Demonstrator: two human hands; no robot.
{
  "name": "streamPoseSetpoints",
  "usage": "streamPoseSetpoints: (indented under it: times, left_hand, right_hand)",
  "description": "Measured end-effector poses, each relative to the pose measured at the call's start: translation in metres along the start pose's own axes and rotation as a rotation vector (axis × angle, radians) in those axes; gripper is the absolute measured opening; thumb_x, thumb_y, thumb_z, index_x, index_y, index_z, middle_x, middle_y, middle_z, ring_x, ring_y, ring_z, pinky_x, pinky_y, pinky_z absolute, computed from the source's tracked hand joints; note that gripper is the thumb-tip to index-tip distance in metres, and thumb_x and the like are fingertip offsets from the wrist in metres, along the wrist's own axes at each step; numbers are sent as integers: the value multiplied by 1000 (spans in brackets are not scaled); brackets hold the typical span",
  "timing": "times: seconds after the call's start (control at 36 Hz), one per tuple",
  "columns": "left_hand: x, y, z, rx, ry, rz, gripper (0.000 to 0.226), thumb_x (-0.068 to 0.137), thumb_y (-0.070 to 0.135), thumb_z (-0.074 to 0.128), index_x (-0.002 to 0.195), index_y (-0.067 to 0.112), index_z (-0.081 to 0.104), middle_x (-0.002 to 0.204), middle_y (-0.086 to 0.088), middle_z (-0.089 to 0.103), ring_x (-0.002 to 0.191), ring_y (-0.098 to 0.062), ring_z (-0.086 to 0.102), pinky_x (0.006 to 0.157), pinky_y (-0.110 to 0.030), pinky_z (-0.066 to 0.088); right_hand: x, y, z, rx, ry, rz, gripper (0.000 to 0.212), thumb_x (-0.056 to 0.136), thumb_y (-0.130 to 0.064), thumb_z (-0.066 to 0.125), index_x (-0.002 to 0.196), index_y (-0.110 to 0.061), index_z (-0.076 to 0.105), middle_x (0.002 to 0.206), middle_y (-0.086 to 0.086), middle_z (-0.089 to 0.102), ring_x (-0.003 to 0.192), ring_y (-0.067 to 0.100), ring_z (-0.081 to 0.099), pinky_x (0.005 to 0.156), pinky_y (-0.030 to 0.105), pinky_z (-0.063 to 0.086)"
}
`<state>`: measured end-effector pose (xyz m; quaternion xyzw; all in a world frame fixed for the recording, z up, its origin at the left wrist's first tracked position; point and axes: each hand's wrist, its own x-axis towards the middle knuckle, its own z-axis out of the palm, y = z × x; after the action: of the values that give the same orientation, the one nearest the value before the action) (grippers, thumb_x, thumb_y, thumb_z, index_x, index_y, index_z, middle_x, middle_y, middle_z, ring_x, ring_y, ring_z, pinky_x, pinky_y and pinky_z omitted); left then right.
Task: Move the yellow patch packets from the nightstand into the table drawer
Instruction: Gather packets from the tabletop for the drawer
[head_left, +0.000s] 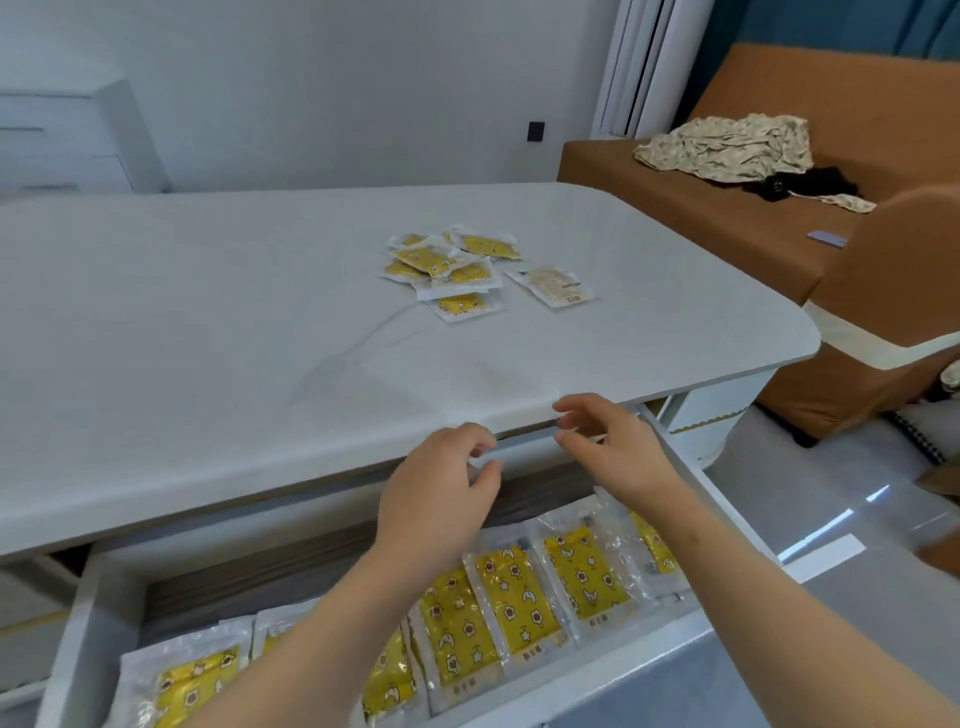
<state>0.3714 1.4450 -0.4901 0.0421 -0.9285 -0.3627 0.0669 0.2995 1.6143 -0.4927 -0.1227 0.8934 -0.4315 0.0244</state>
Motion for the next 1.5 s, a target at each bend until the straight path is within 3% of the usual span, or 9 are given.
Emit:
streamPoseSetpoints:
  times: [0.17,0.39,0.56,0.64,0.75,0.81,0.94,1.06,1.5]
  left_hand:
    - [26,6,-35,32,39,11,23,94,29,50,116,27,56,116,10,57,90,-6,52,80,-24,44]
    - [77,-10,-49,186,41,20,30,94,24,48,123,24,53,131,4,49,118,-14,48,90,-28,43]
    - [124,-36,-34,383,69,29,40,91,23,50,131,24,45,149,1,29,137,-19,25,106,-29,29]
    - [153,-49,-28,490,301,64,49,73,18,68,120,17,57,145,-10,40,134,-30,35,100,-44,38]
    - [204,-60,-28,530,435,209,39,71,22,49,110,16,51,127,-14,57,123,-27,38,87,-48,48]
    - [226,-63,-28,510,462,279,35,77,22,39,110,16,50,126,-13,59,124,-27,39,88,-47,48]
    - [274,-63,-29,501,241,226,57,83,38,19,131,20,45,148,-6,39,137,-27,34,104,-52,36]
    - [290,-64,-25,510,-125,79,60,92,60,14,148,39,5,157,14,-8,145,-12,-11,114,-51,-6]
    - [251,-58,-22,522,-60,-11,61,90,64,27,145,42,13,156,14,5,146,-17,-5,114,-52,-3]
  right_hand:
    - [10,-31,-11,-61,63,66,39,93,-20,51,132,-25,43,117,-2,53,97,11,50,76,24,40]
    - [42,-43,0,-254,-2,84,46,95,-23,48,139,-21,36,142,2,43,127,20,44,102,30,37]
    - [95,-37,20,-362,-8,93,57,95,-32,45,146,-23,20,156,5,14,143,24,17,113,35,21]
    - [124,-30,29,-676,57,60,55,98,-38,33,148,-27,14,158,5,-3,146,27,-2,116,41,6]
    - [169,-28,32,-787,199,-131,46,81,-35,37,114,-19,64,132,10,56,119,32,56,100,42,22]
    - [188,-30,29,-793,157,-57,50,81,-39,33,115,-19,64,133,9,56,120,31,55,100,42,19]
    - [237,-11,25,-768,178,137,57,97,-51,21,148,-30,11,159,-1,-3,146,24,-3,115,50,1]
    - [252,-9,24,-739,146,258,63,92,-59,26,147,-35,8,158,-3,-5,146,26,-4,110,58,10]
    - [247,-13,19,-635,143,164,54,91,-45,40,143,-32,29,146,-9,34,135,16,29,107,44,21]
